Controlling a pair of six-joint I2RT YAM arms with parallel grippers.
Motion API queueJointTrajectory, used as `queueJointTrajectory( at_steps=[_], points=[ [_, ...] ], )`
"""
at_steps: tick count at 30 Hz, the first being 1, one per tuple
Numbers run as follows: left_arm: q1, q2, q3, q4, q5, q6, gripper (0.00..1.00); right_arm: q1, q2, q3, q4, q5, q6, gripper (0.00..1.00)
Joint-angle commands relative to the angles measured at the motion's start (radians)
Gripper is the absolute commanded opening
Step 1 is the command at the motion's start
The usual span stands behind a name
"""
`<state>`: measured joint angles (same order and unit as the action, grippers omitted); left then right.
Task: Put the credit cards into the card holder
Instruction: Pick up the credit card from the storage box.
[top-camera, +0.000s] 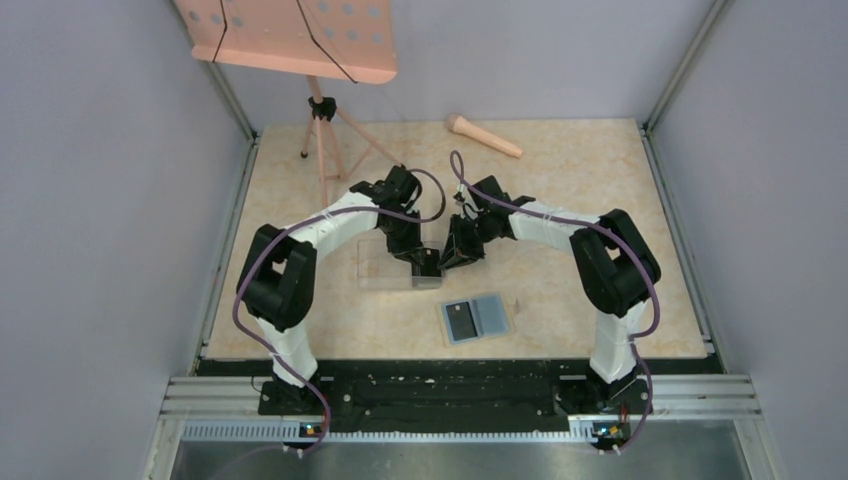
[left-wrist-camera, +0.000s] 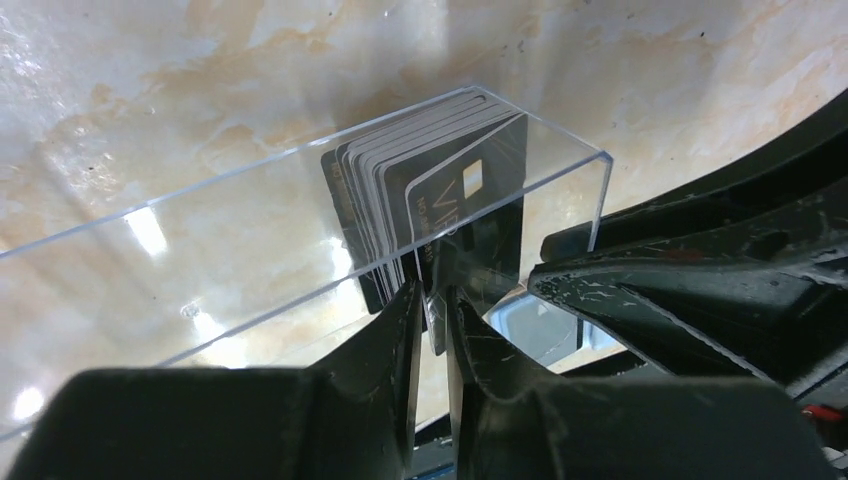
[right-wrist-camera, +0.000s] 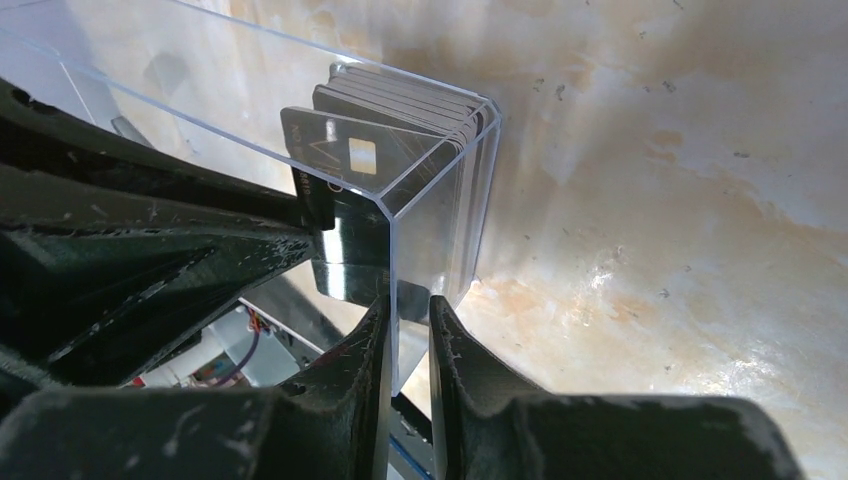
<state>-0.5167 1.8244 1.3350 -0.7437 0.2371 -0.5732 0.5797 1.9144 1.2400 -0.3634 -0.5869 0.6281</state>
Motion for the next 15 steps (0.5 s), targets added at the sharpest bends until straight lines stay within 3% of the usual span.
queueJointTrajectory(
  at_steps=[1, 10, 15],
  points=[
    [-0.023, 0.012, 0.066, -0.045, -0.055, 0.038, 0.20, 0.016, 0.008, 0.036, 0.017, -0.044, -0.007, 0.10],
    [-0.050, 0.065, 0.115, -0.125, -0.134, 0.068, 0.22, 0.029, -0.023, 0.056, -0.011, -0.041, -0.011, 0.09],
    [-0.051, 0.071, 0.115, -0.148, -0.169, 0.079, 0.23, 0.037, -0.041, 0.064, -0.023, -0.034, -0.006, 0.03]
  ],
)
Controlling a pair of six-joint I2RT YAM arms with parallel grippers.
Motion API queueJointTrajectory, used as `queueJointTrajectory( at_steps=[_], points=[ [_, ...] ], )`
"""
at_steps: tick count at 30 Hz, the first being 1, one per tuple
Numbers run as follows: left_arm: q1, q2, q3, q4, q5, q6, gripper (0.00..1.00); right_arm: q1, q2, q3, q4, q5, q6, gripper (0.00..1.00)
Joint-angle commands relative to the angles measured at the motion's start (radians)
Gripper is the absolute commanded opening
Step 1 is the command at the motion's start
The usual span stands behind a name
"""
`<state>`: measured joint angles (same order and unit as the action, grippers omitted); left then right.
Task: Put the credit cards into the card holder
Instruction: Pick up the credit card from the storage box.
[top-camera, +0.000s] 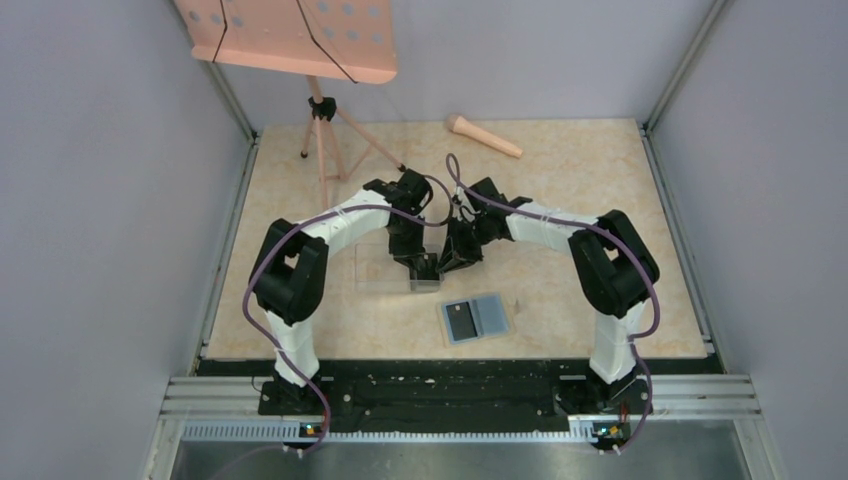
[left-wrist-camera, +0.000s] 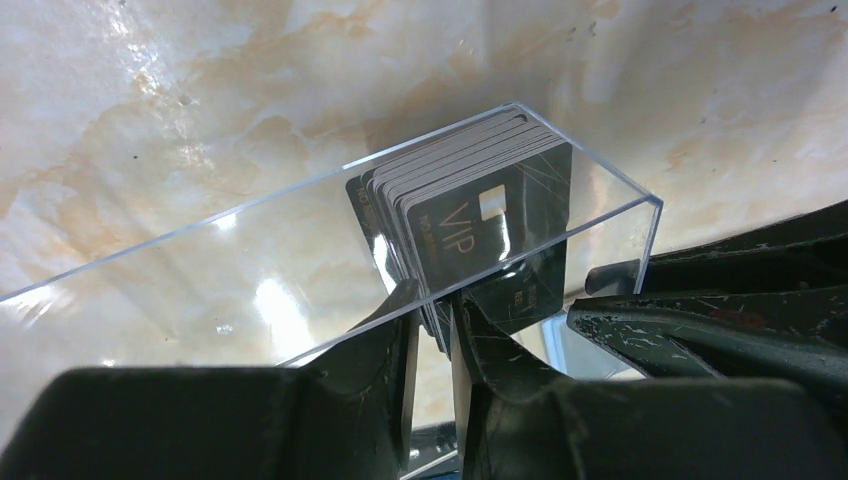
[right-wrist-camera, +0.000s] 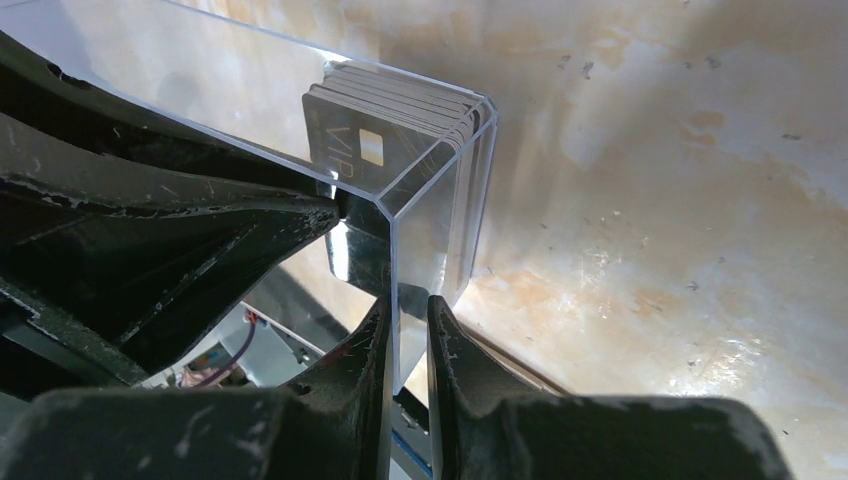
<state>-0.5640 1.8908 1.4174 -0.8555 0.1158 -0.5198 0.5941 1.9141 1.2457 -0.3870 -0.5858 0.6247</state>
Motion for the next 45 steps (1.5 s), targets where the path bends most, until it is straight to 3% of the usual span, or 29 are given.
queueJointTrajectory(
  at_steps=[1, 12, 24, 32, 42, 45],
  points=[
    [-0.004, 0.003, 0.033, -0.036, -0.048, 0.026, 0.24, 0.024, -0.044, 0.059, 0.000, -0.034, -0.002, 0.03],
    [-0.016, -0.026, 0.055, -0.027, -0.023, 0.028, 0.18, 0.033, -0.056, 0.103, -0.058, 0.021, -0.013, 0.00],
    [-0.027, -0.020, 0.073, -0.033, -0.005, 0.027, 0.19, 0.052, -0.072, 0.137, -0.115, 0.091, -0.038, 0.00],
    [-0.011, -0.021, 0.020, 0.011, 0.046, -0.009, 0.29, 0.054, -0.074, 0.127, -0.114, 0.099, -0.036, 0.00],
    [-0.014, -0.004, -0.006, 0.020, 0.050, -0.009, 0.26, 0.055, -0.077, 0.121, -0.115, 0.099, -0.036, 0.00],
    [-0.014, -0.012, -0.007, 0.030, 0.066, -0.008, 0.21, 0.055, -0.079, 0.122, -0.115, 0.099, -0.038, 0.00]
  ],
)
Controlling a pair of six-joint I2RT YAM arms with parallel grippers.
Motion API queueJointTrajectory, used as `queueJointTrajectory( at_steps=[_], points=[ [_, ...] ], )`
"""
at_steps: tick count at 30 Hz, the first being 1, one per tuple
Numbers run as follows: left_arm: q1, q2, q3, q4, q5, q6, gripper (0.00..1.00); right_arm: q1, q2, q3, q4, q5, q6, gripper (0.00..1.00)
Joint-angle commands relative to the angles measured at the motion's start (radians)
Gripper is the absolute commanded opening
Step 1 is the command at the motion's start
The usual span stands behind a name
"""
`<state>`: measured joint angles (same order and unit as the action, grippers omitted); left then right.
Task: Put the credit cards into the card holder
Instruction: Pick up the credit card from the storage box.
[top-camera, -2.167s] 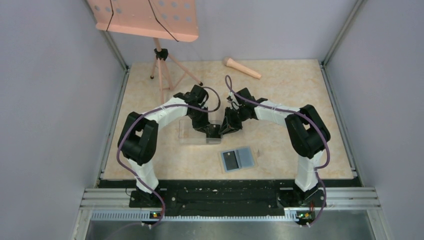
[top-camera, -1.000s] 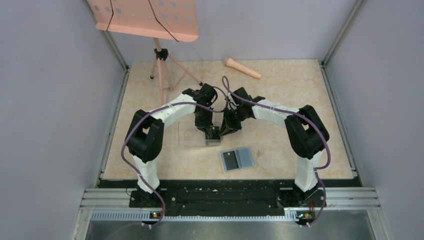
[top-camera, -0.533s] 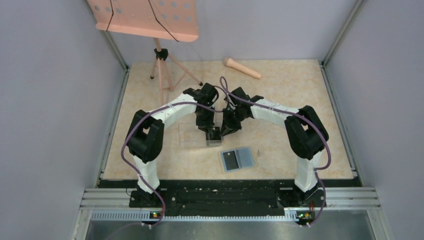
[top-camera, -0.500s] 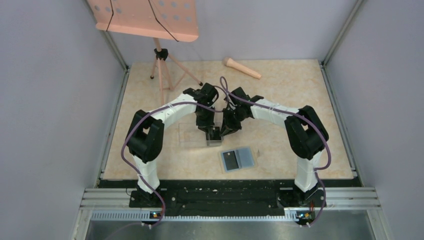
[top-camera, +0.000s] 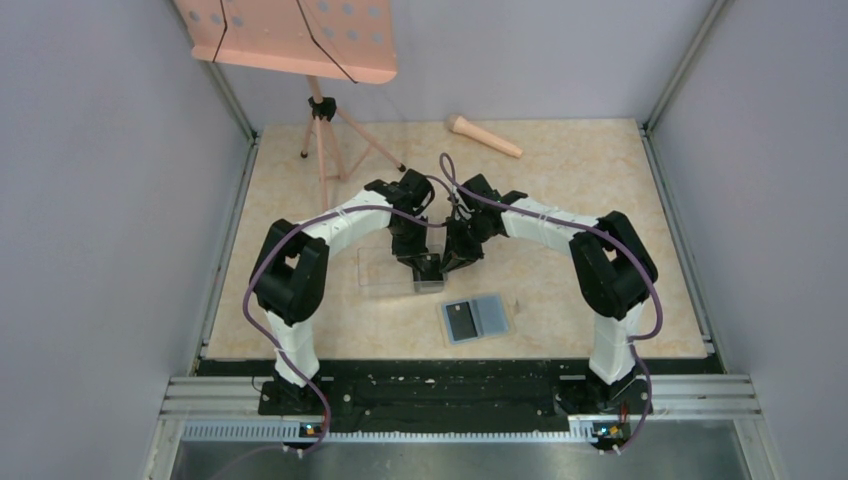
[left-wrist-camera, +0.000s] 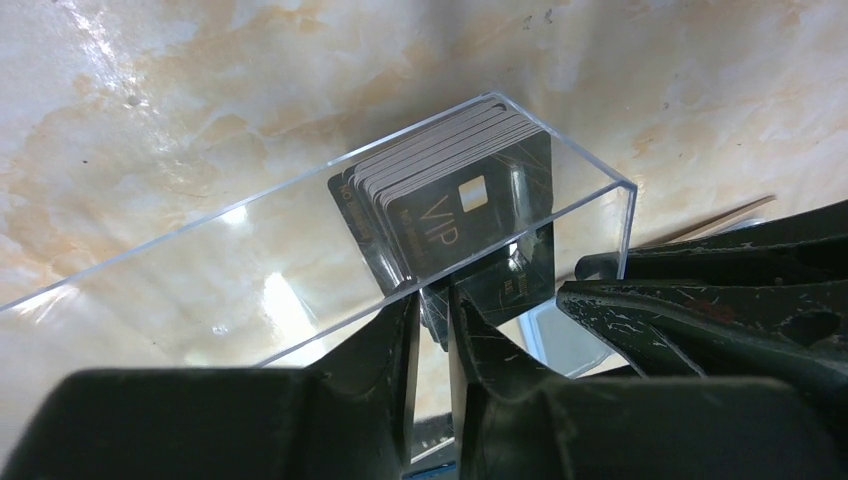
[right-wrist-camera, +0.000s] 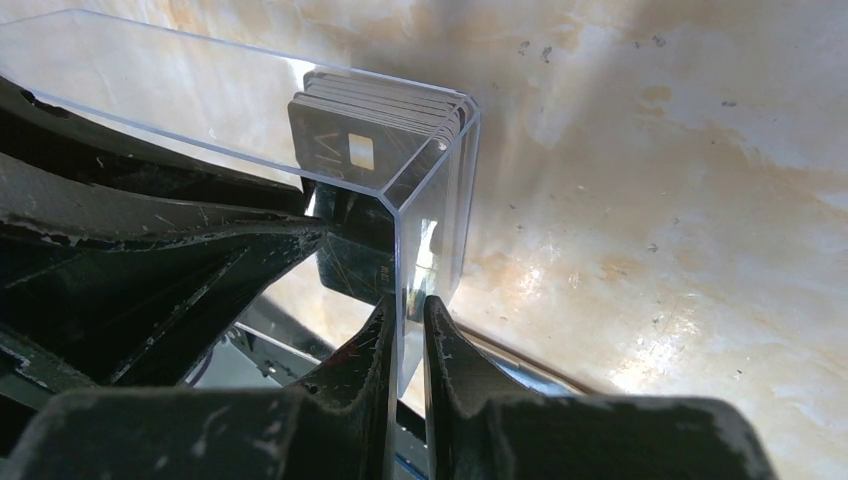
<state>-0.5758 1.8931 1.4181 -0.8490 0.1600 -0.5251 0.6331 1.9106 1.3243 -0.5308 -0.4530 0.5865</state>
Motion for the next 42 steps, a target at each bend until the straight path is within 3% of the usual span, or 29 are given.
queueJointTrajectory(
  at_steps=[1, 7, 17, 19, 23, 27, 34, 42],
  points=[
    [-0.003, -0.018, -0.007, 0.028, 0.029, -0.005, 0.17, 0.016, -0.077, 0.043, 0.029, -0.035, 0.000, 0.00],
    [-0.004, -0.056, -0.005, 0.069, 0.082, -0.026, 0.02, 0.016, -0.081, 0.043, 0.029, -0.031, 0.002, 0.00],
    [-0.003, -0.092, 0.010, 0.034, 0.053, -0.014, 0.01, 0.016, -0.083, 0.037, 0.024, -0.029, -0.003, 0.00],
    [0.000, -0.096, -0.004, 0.031, 0.047, -0.018, 0.06, 0.017, -0.085, 0.037, 0.023, -0.027, 0.000, 0.00],
    [0.015, -0.108, -0.052, 0.038, 0.052, -0.045, 0.29, 0.016, -0.086, 0.037, 0.024, -0.023, 0.002, 0.00],
    [0.026, -0.116, -0.105, 0.076, 0.077, -0.065, 0.32, 0.016, -0.082, 0.035, 0.023, -0.024, 0.001, 0.00],
    [0.026, -0.086, -0.131, 0.090, 0.083, -0.063, 0.25, 0.016, -0.081, 0.032, 0.023, -0.030, -0.001, 0.00],
    [0.020, -0.079, -0.114, 0.090, 0.088, -0.049, 0.01, 0.016, -0.083, 0.033, 0.024, -0.033, 0.002, 0.00]
  ],
)
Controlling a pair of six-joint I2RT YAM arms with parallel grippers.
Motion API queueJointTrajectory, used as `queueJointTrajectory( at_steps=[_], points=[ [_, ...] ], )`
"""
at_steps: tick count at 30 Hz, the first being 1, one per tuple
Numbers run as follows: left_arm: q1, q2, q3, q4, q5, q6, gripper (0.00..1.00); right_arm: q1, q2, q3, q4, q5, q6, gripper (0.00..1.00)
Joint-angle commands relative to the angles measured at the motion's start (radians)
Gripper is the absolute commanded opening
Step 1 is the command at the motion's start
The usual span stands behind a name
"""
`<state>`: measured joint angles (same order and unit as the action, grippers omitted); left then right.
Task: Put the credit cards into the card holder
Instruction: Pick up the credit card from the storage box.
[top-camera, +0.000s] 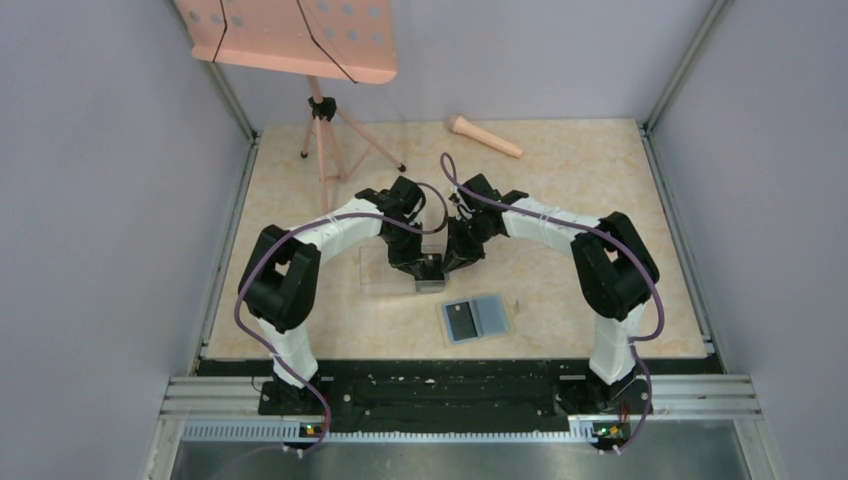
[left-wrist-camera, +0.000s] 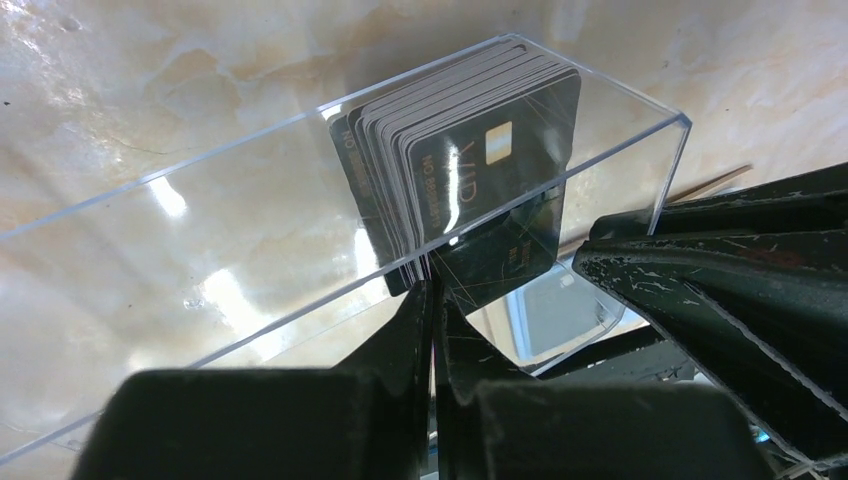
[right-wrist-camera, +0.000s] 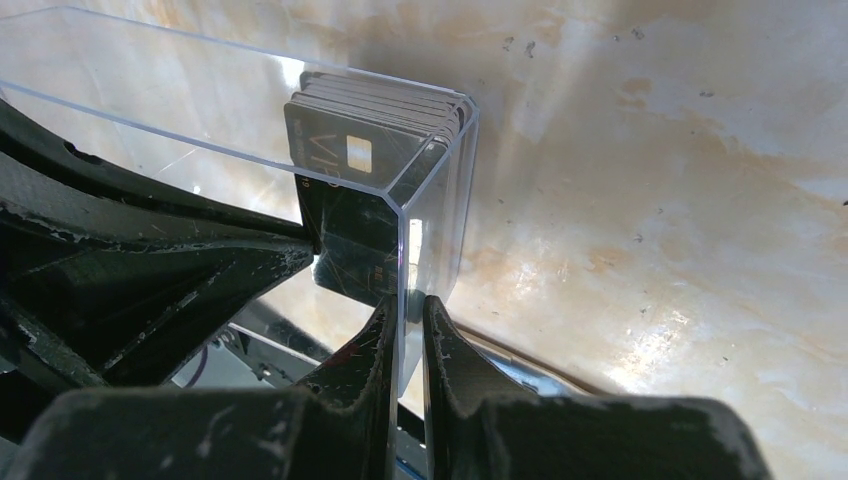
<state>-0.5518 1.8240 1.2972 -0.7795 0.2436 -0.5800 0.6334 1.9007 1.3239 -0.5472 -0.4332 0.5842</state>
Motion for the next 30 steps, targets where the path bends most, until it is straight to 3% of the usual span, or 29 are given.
queueJointTrajectory(
  at_steps=[1, 19, 30],
  points=[
    [-0.006, -0.010, 0.011, 0.022, 0.006, 0.005, 0.00, 0.016, -0.075, 0.034, 0.039, -0.053, 0.004, 0.00],
    [-0.018, -0.039, 0.060, 0.060, 0.056, -0.030, 0.00, 0.015, -0.075, 0.018, 0.033, -0.052, -0.002, 0.00],
    [-0.030, 0.021, 0.130, -0.061, -0.013, 0.035, 0.13, 0.017, -0.074, 0.019, 0.034, -0.055, -0.004, 0.00]
  ],
)
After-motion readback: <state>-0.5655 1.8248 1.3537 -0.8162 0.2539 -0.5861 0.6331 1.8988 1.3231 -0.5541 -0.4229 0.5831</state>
